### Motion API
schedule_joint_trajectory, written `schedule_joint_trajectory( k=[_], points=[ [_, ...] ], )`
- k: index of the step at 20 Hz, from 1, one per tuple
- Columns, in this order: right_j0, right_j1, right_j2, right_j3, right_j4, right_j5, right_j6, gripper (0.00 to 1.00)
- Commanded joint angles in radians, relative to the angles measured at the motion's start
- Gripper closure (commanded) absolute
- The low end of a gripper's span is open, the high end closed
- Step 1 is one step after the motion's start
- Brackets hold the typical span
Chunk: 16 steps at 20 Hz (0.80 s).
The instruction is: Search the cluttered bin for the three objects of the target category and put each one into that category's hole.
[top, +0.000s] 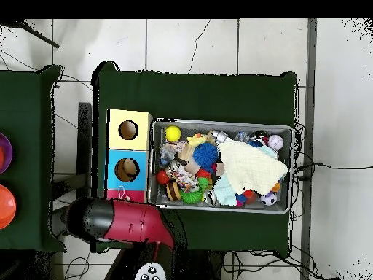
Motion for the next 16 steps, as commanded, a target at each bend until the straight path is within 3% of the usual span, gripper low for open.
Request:
schedule_joint_trajectory(
  k=[1, 8, 16],
  points=[
    [-0.02, 0.009, 0.094, 0.048, 0.079, -0.074, 0.21, 1.0],
    [0.008, 0.011, 0.066, -0.009, 0.074, 0.001, 0.248, 1.0],
    [0.012, 0.015, 0.062, -0.012, 0.066, -0.013, 0.239, 1.0]
  ],
)
